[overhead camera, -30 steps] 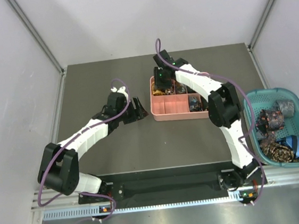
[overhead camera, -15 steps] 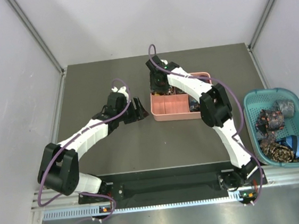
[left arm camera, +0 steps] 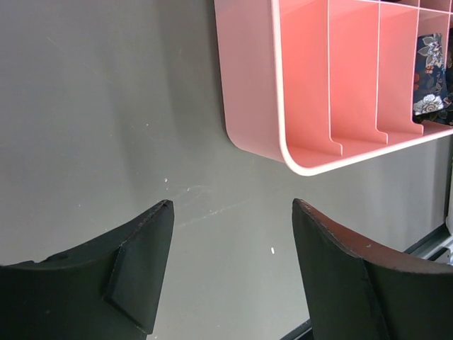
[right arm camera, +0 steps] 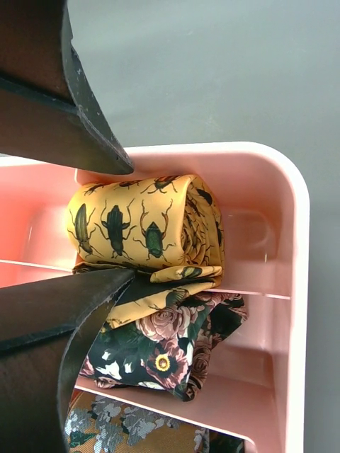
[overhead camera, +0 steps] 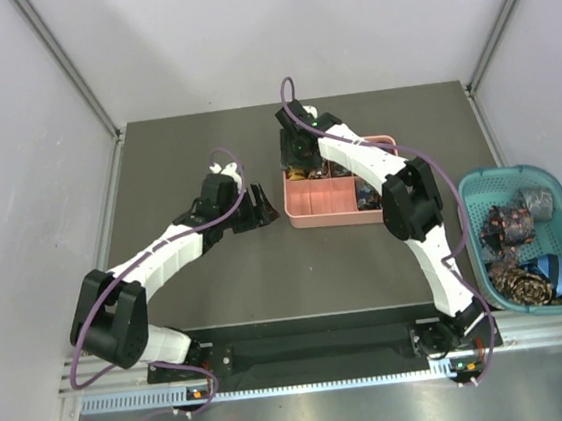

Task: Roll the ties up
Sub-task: Place the rolled tie into the container

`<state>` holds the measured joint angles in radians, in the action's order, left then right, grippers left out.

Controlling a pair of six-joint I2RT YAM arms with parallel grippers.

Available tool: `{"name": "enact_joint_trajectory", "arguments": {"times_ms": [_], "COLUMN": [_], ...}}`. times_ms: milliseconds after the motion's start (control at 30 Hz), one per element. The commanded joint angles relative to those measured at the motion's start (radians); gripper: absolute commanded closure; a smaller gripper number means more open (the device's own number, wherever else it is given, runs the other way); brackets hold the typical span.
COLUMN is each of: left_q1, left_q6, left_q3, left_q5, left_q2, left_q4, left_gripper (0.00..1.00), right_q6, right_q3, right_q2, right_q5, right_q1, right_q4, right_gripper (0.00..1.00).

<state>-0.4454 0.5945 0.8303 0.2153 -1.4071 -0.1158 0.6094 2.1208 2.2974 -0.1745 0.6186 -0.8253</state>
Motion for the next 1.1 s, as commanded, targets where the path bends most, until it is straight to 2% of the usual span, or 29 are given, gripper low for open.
{"name": "enact_joint_trajectory", "arguments": {"times_ms": [0,100,133,333,800,867,967,1033,1067], "left_q1": [0.004,0.004,0.004,0.004,0.002,0.002,0.002,0.004,0.004], "left_q6": [-0.024,-0.025,-0.025,-0.03,-0.042,-0.05,-0.056,-0.061,-0.065], "left_q3": [0.0,0.0,0.0,-0.003,-0.016,-0.022,-0.031,-0.046,-0.068], "left_q5": [-0.014,-0.011,-0.011,-0.021,-0.027,-0.03,-0.045,-0.05,-0.05], "left_q2": [0.042,0.046,0.051,0.079,0.091,0.097,0.123,0.149,0.181], "left_q4": [0.011,0.013,0.015,0.016,0.007,0.008,0.005,0.024,0.034], "left_gripper": [0.28,0.28,0.28,0.27,0.28,0.28,0.27,0.26,0.25], "right_q6": [-0.023,-0.031,-0.039,-0.051,-0.034,-0.043,-0.08,-0.124,-0.141], "right_q3": [0.011,0.002,-0.002,-0.036,-0.07,-0.07,-0.07,-0.131,-0.166], "right_q2": [-0.073,-0.111,-0.119,-0.147,-0.035,-0.056,-0.128,-0.196,-0.278], "right_q5": [0.006,-0.006,-0.008,-0.026,0.013,0.003,-0.034,-0.09,-0.109], "right_q1": [0.017,0.017,0.017,0.017,0.006,0.006,0.01,0.029,0.033], "right_q4": [0.023,0.048,0.051,0.051,0.086,0.091,0.121,0.165,0.195], "right_gripper": [0.44,0.54,0.6,0.65,0.78,0.78,0.71,0.59,0.58]}}
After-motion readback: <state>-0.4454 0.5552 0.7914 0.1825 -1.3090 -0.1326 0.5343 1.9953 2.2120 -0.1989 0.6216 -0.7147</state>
